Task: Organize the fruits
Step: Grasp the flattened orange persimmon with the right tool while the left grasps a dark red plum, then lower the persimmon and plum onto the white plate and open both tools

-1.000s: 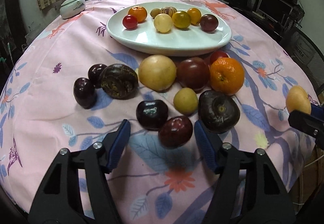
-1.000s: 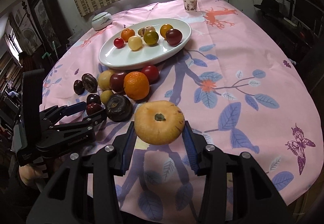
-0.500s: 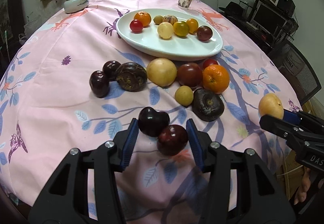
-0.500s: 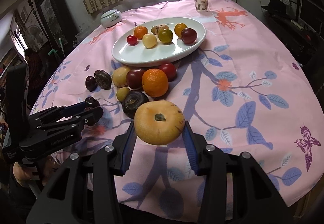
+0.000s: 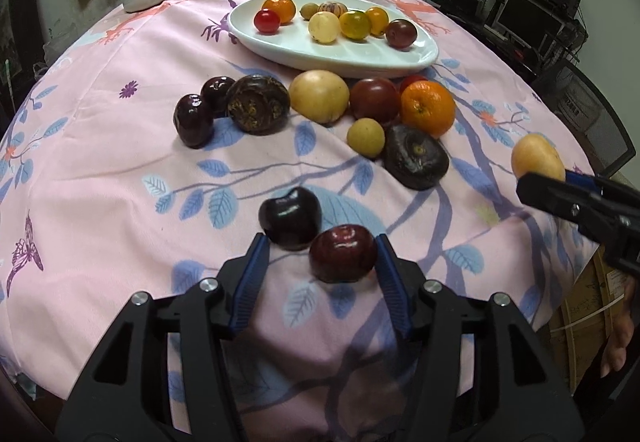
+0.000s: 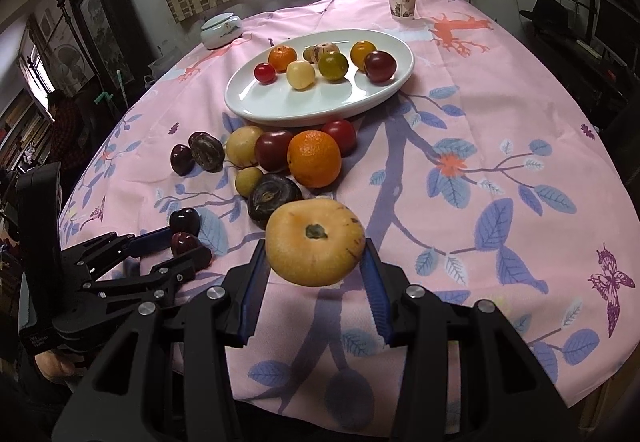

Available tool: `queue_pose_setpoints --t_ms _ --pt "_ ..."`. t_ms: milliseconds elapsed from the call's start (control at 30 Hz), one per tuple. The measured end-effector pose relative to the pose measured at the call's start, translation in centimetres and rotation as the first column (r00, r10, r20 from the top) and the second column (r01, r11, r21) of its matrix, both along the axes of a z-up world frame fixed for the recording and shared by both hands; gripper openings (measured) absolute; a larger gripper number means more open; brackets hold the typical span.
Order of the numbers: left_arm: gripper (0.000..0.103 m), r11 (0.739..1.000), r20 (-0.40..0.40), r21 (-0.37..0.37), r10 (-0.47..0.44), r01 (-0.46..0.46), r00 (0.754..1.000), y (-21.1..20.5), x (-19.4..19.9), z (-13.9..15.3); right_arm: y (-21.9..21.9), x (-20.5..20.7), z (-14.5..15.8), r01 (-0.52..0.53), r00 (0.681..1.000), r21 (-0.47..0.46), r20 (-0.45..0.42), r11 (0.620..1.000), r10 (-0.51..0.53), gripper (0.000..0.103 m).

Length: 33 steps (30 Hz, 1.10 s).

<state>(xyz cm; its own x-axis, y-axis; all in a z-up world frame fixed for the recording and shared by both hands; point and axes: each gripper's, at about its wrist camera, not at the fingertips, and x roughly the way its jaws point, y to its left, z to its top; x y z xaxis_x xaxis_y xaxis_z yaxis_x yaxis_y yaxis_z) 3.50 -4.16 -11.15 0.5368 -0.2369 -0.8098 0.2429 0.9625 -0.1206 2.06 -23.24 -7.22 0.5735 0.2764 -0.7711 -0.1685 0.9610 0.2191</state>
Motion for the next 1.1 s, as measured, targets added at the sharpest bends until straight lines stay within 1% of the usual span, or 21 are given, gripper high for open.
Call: queue_pose_setpoints --t_ms 33,67,100,133,200,333,500,633,900,1100 --pt "0.052 1.000 0.004 0.003 0.000 0.000 1.000 0.0 -0.2 0.0 0.0 0.1 -0.1 0.000 1.000 0.002 -0.002 1.000 0.000 0.046" --pt "0.042 1.000 0.006 -0.003 -0.002 0.002 1.000 -0.1 -0.3 0.0 0.0 0.2 -0.2 0.000 1.000 0.003 -0.005 1.000 0.000 0.046" --pt "0.036 1.000 0.007 -0.011 -0.008 0.008 1.000 -0.2 -0.3 0.1 0.0 0.3 -0.2 -0.003 1.000 0.005 -0.007 1.000 0.003 0.046" --pt "0.033 1.000 0.009 -0.013 -0.011 0.011 1.000 -0.2 -0.4 0.3 0.0 0.3 -0.3 -0.005 1.000 0.007 -0.010 1.000 0.005 0.046" --pt "0.033 1.000 0.014 -0.001 -0.011 0.011 1.000 -0.5 -0.6 0.4 0.0 0.3 -0.3 -0.009 1.000 0.005 -0.011 1.000 0.009 0.046" --pt "0.032 1.000 0.012 -0.012 -0.007 0.007 1.000 -0.4 -0.7 0.7 -0.2 0.2 -0.3 -0.002 1.000 0.014 -0.007 1.000 0.002 0.046" --pt "0.032 1.000 0.066 -0.023 -0.013 0.015 0.998 0.0 -1.3 2.7 -0.5 0.2 -0.3 0.003 1.000 0.019 -0.006 1.000 -0.003 0.046" --pt "0.032 0.999 0.082 -0.038 -0.011 0.014 0.997 0.4 -1.0 3.9 -0.7 0.1 -0.2 0.002 1.000 0.027 -0.002 1.000 -0.002 0.046" --pt "0.032 0.998 0.103 -0.055 0.009 -0.003 0.995 0.9 1.5 5.2 -1.1 1.0 0.7 0.005 0.999 0.026 0.042 1.000 -0.006 0.046" --pt "0.032 0.998 0.091 -0.063 0.006 0.000 0.996 0.8 4.6 5.5 -1.1 3.5 1.5 0.003 0.999 0.007 0.051 1.000 -0.004 0.046"
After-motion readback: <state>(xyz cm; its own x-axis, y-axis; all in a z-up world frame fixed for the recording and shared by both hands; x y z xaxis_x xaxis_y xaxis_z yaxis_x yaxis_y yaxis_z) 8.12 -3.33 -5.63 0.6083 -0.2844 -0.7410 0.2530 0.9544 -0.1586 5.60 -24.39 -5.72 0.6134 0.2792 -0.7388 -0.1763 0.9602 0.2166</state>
